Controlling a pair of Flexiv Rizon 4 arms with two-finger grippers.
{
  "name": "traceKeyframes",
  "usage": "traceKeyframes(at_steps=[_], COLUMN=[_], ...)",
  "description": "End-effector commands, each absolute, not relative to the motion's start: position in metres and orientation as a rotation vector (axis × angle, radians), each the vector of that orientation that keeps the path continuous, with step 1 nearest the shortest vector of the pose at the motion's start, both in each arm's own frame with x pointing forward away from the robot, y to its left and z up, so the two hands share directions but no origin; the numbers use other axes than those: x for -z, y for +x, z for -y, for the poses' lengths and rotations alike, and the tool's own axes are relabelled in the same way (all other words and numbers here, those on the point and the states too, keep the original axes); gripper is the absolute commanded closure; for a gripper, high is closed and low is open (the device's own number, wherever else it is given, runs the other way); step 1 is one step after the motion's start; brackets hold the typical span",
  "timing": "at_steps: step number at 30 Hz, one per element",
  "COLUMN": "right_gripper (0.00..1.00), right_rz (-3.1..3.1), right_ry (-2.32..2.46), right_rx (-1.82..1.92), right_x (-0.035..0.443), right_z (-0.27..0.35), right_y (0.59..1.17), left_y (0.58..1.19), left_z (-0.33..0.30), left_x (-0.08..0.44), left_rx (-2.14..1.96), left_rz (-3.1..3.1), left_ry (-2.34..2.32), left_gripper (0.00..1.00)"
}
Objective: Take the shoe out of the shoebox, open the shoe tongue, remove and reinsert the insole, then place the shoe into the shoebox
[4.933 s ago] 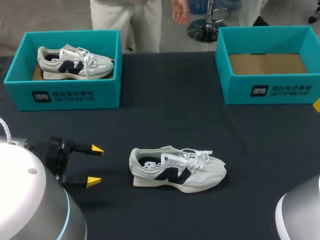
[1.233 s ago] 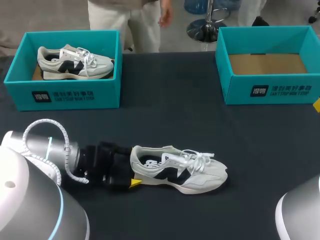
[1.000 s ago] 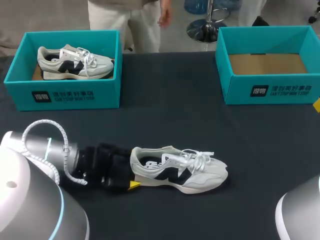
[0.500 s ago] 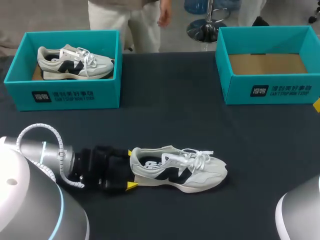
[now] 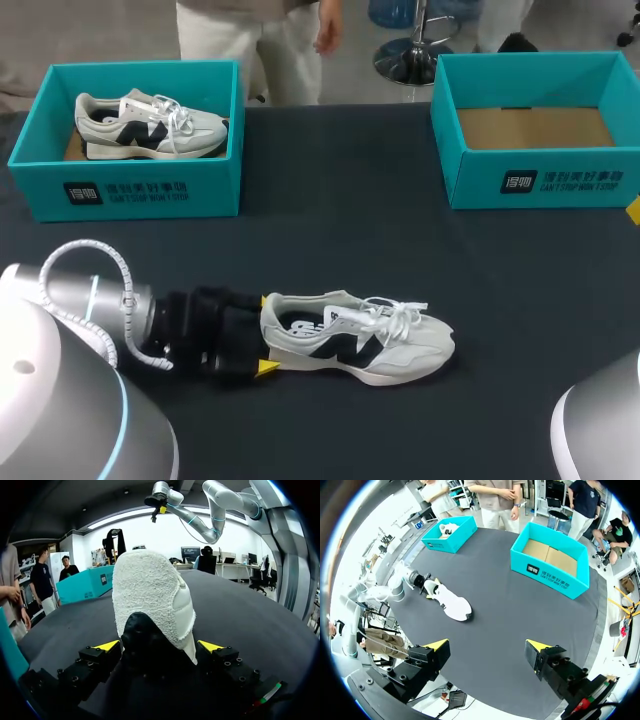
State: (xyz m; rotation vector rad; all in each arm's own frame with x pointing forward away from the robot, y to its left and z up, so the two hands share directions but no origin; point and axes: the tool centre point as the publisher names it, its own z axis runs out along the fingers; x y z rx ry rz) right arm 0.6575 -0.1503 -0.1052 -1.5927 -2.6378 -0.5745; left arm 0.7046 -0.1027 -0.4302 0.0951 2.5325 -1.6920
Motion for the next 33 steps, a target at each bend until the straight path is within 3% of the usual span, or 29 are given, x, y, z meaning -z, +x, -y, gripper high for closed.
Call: traceKeyframes(at_steps=[1, 33], right_gripper=[0.0, 0.0], right_rz=[2.635, 2.635], right_ry=[-1.59, -1.59], right_rx=[0.567, 0.567], right_x=[0.105, 0.105], right_z=[0.15, 0.15], right_y=[0.66, 0.66], left_y=[0.71, 0.698], left_z=[0.105, 0.109], left_x=[0.433, 0.436], left_rx=[1.692, 1.735], left_rz=[-2.545, -2.542], left_ry=[0.097, 0.1], left_gripper=[0.0, 0.0])
